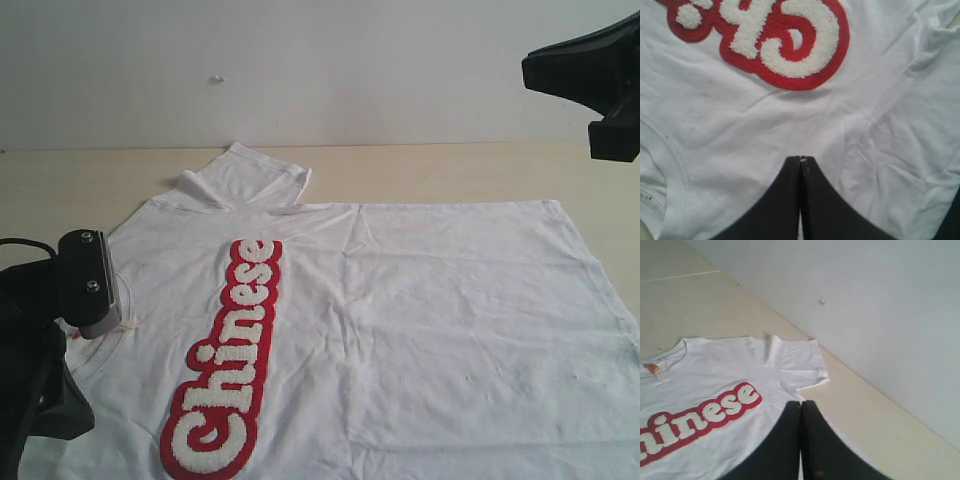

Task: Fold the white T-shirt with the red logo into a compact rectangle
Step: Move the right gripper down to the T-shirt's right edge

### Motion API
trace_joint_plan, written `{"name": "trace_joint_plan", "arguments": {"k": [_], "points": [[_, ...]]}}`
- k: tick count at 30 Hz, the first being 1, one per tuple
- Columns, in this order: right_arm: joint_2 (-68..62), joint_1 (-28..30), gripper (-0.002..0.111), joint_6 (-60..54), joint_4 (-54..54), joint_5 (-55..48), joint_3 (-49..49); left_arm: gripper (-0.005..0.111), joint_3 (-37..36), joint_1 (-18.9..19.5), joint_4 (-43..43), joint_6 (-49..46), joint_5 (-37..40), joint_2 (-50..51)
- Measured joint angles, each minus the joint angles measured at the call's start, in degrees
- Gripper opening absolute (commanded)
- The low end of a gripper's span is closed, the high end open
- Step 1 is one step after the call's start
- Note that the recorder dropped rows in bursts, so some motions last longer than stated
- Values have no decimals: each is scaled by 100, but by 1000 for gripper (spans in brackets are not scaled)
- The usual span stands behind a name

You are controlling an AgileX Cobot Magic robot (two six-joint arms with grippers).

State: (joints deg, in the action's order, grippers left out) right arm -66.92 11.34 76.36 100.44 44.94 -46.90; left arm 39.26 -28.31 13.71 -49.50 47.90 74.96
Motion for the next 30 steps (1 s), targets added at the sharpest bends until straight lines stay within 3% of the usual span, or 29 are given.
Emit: {"name": "trace_joint_plan", "arguments": {"k": [22, 30], "points": [[-247, 0, 0, -262, -98, 251, 352, 0, 0, 0, 16, 0, 0, 0], [-259, 0, 0, -2417, -2347, 241, 1324, 0, 0, 0, 27, 0, 0, 0]]}}
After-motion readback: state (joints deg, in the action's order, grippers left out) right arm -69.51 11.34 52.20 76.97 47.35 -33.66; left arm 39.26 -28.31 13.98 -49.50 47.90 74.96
